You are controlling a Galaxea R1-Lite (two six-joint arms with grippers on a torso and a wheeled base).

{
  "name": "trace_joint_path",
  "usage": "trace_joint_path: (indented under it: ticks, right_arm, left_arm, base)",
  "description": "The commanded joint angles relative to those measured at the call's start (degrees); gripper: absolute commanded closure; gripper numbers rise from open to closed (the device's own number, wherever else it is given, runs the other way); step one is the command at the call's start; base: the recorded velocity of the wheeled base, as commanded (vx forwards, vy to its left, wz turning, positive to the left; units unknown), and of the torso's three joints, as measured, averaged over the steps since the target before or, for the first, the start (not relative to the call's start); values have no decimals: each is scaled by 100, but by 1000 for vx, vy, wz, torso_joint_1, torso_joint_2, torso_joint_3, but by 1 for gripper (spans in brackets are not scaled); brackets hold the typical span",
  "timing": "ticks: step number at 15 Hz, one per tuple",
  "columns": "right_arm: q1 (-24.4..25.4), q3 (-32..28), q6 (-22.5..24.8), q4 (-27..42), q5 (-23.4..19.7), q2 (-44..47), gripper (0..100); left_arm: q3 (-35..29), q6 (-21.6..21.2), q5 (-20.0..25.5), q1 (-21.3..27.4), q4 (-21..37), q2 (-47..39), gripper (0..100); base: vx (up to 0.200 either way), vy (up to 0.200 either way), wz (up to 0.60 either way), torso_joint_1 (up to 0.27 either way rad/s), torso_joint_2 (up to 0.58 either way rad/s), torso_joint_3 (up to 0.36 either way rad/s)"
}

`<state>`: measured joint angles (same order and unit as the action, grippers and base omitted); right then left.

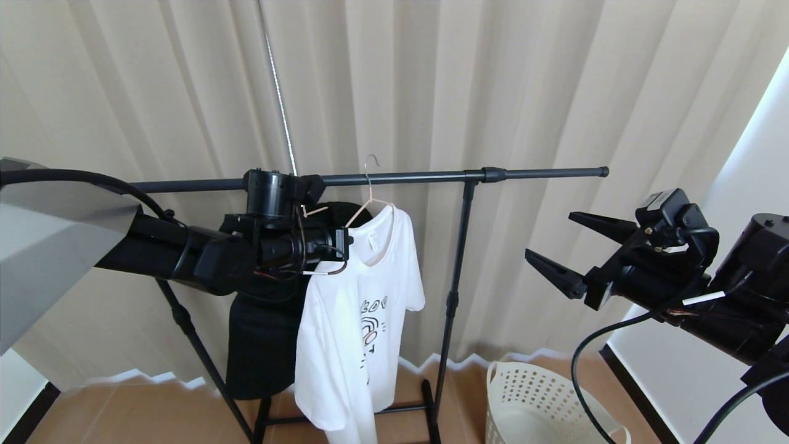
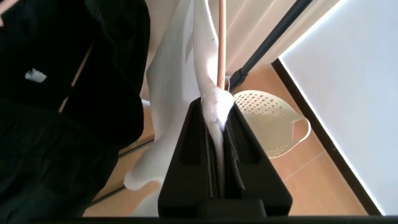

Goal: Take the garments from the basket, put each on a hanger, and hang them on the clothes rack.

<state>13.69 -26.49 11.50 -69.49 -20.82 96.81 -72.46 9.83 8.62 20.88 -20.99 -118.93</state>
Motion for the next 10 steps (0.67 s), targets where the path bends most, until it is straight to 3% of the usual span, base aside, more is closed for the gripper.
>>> trace_joint_path:
  ticks: [1, 10]
  right_arm:
    - [2, 4, 2, -4, -10, -4, 0]
    - [2, 4, 2, -4, -1, -13, 0]
  left_arm:
    - [21, 2, -1, 30, -10, -51, 100]
    - [48, 2, -27, 74, -10, -201, 100]
  base:
    - [0, 0, 0, 0, 0, 0]
    - [0, 0, 0, 0, 0, 0]
